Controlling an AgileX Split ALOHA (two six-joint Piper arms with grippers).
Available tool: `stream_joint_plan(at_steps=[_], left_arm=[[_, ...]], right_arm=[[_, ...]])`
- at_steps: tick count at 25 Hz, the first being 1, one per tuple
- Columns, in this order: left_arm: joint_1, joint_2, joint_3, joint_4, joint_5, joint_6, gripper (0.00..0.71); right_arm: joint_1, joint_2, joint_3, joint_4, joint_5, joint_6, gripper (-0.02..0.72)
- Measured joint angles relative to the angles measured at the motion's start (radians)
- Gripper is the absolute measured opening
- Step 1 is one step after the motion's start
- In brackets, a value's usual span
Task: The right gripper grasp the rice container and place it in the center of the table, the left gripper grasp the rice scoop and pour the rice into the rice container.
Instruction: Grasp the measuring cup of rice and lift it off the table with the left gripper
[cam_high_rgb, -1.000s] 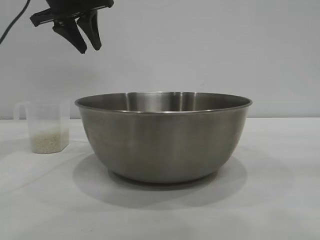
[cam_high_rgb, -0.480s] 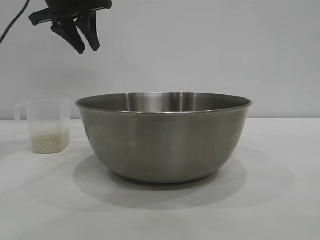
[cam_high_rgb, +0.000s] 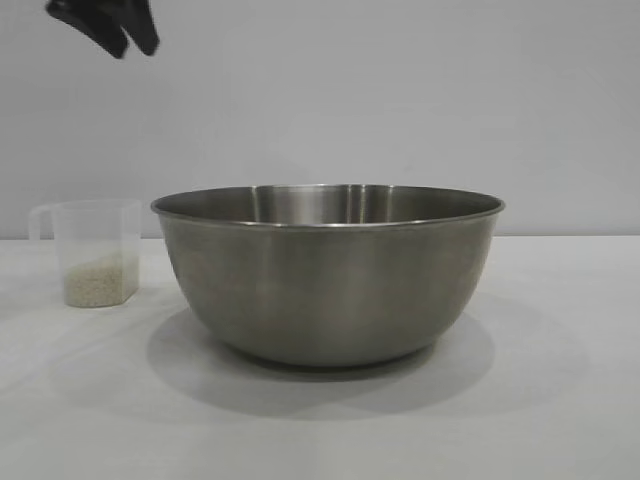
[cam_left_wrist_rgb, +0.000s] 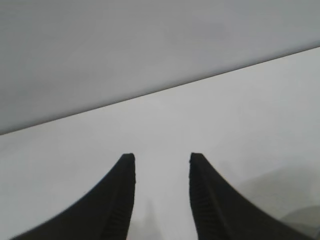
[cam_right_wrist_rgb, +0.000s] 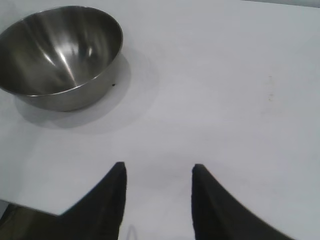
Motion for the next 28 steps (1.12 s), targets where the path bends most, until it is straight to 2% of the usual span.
stream_joint_plan(at_steps=[6,9,11,16,19,21,22,24,28], left_arm=[[0.000,-0.183,0.417,-0.002,-0.412,0.002,0.214],[0.000,-0.195,0.559,-0.002,-0.561,0.002,0.214],[0.000,-0.195,0.630,-0.002,-0.624,-0.006,0.214],[0.000,-0.143,0.729,-0.002,-0.766,-0.063,0.214],[0.000,-0.057,0.770,0.015,-0.932,-0.105,0.214],[0.000,0.015,0.786,0.070,-1.076,-0.122,0.214],[0.000,0.043,0.788,0.101,-1.110,-0.134,0.214],[0.000,0.106,0.788,0.147,-1.161,-0.150,0.214],[0.000,0.207,0.788,0.165,-1.185,-0.168,0.214]], right_arm=[[0.000,0.000,0.002,0.000,-0.003,0.000,0.267],[0.000,0.000,0.002,0.000,-0.003,0.000,0.267],[0.000,0.000,0.002,0.000,-0.003,0.000,0.267],[0.000,0.000,0.002,0.000,-0.003,0.000,0.267],[0.000,0.000,0.002,0.000,-0.003,0.000,0.267],[0.000,0.000,0.002,0.000,-0.003,0.000,0.267],[0.000,0.000,0.002,0.000,-0.003,0.000,0.267],[0.000,0.000,0.002,0.000,-0.003,0.000,0.267],[0.000,0.000,0.002,0.000,-0.003,0.000,0.267]])
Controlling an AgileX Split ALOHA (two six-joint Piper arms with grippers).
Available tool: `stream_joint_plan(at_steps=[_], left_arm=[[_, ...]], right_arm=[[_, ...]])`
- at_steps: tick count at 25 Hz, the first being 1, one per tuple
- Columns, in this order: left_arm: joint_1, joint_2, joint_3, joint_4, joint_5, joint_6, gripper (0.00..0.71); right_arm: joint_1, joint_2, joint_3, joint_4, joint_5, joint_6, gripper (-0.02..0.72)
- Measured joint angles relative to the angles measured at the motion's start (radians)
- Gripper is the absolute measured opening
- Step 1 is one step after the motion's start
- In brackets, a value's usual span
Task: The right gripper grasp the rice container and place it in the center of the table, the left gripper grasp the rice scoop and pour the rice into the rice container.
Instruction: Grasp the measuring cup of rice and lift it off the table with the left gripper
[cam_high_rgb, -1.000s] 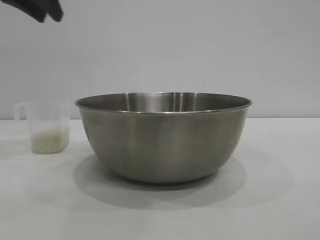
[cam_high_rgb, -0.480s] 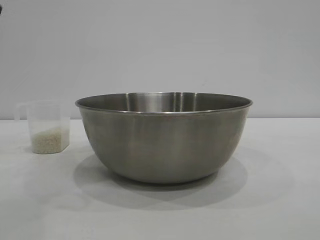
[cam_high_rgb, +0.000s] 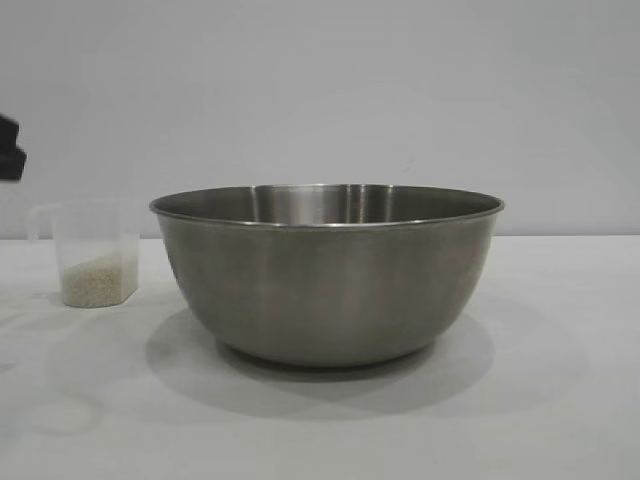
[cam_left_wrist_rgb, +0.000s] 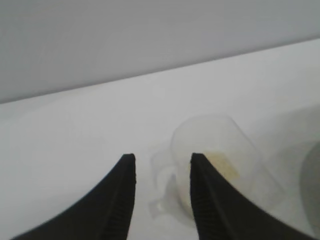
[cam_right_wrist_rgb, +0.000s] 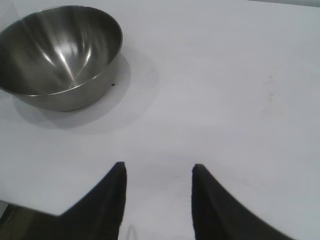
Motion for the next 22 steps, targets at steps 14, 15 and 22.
stream_joint_plan(at_steps=[14,15,22], left_arm=[[0.000,0.171,-0.058,-0.042,-0.006,-0.020,0.214],[0.000,0.181,-0.069,-0.042,-0.006,-0.020,0.214],[0.000,0.246,-0.135,-0.054,-0.006,-0.020,0.138]], right_arm=[[0.000,0.000,0.000,0.000,0.000,0.000,0.267],[0.000,0.000,0.000,0.000,0.000,0.000,0.267],[0.000,0.000,0.000,0.000,0.000,0.000,0.267]])
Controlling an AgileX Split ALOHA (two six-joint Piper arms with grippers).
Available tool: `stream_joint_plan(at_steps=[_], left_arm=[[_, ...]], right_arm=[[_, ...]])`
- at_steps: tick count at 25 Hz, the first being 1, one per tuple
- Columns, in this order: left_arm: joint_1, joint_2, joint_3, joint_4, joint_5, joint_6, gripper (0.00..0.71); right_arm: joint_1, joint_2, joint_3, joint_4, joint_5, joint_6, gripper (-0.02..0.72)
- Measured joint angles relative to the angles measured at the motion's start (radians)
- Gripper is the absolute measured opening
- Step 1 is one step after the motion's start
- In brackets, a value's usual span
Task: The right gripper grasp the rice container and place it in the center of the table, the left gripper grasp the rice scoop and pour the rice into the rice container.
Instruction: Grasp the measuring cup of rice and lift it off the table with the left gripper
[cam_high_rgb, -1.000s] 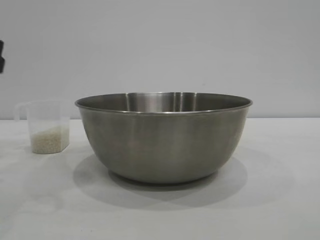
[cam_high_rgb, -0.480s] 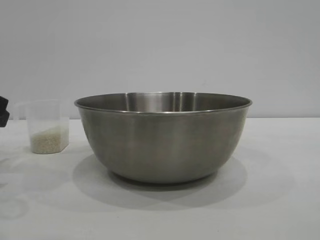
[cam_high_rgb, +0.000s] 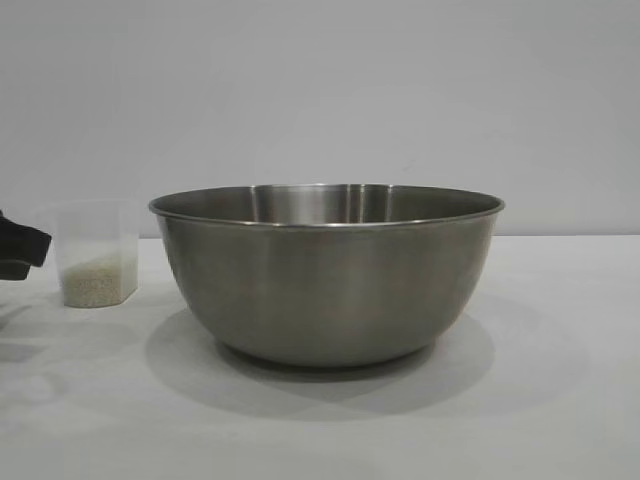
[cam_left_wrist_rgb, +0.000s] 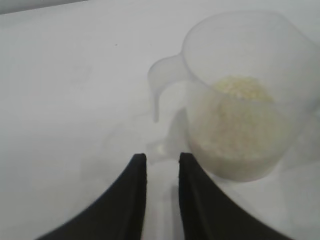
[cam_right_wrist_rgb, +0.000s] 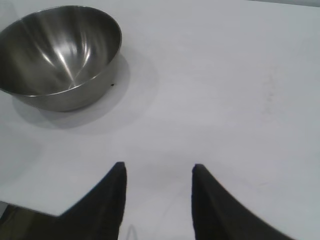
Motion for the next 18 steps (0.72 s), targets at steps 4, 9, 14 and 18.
stream_joint_plan(at_steps=[4,9,14,18], left_arm=[[0.000,0.013,-0.024,-0.009,0.000,0.000,0.112],[0.000,0.013,-0.040,-0.023,0.000,0.000,0.171],[0.000,0.022,-0.070,-0.041,0.000,0.000,0.171],[0.000,0.031,-0.108,-0.038,0.000,0.000,0.171]], right_arm=[[0.000,0.000,0.000,0.000,0.000,0.000,0.267],[0.000,0.006,0.000,0.000,0.000,0.000,0.267],[0.000,0.007,0.000,0.000,-0.002,0.000,0.267],[0.000,0.007,0.000,0.000,-0.002,0.000,0.267]])
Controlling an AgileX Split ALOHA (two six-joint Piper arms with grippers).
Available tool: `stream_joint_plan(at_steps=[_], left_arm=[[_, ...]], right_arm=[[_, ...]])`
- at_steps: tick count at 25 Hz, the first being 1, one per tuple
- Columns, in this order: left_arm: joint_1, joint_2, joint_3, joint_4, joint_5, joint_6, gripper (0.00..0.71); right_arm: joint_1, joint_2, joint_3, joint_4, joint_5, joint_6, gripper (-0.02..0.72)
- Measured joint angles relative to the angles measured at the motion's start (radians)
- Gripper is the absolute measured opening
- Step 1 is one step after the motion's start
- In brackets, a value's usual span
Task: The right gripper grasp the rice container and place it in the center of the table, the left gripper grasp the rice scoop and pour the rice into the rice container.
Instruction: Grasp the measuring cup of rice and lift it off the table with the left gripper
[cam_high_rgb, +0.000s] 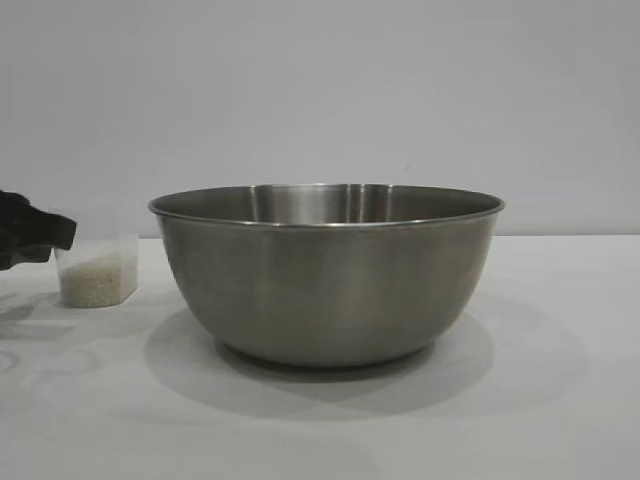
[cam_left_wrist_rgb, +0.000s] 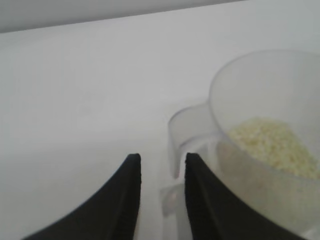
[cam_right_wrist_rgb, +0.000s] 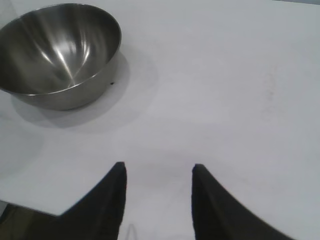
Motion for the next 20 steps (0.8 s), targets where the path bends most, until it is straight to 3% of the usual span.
stream_joint_plan(at_steps=[7,8,11,20], left_arm=[[0.000,0.032,-0.044,0.018,0.000,0.000,0.171],[0.000,0.032,-0.046,0.022,0.000,0.000,0.103],[0.000,0.032,-0.057,0.028,0.000,0.000,0.000],[0.000,-0.055,-0.061,0.095,0.007,0.003,0.000]], right_arm=[[0.000,0.000,0.001,-0.002,0.000,0.003,0.267],[0.000,0.000,0.001,-0.004,0.000,0.003,0.267],[0.000,0.002,0.001,-0.004,0.000,0.003,0.267],[0.000,0.002,0.001,-0.004,0.000,0.005,0.267]])
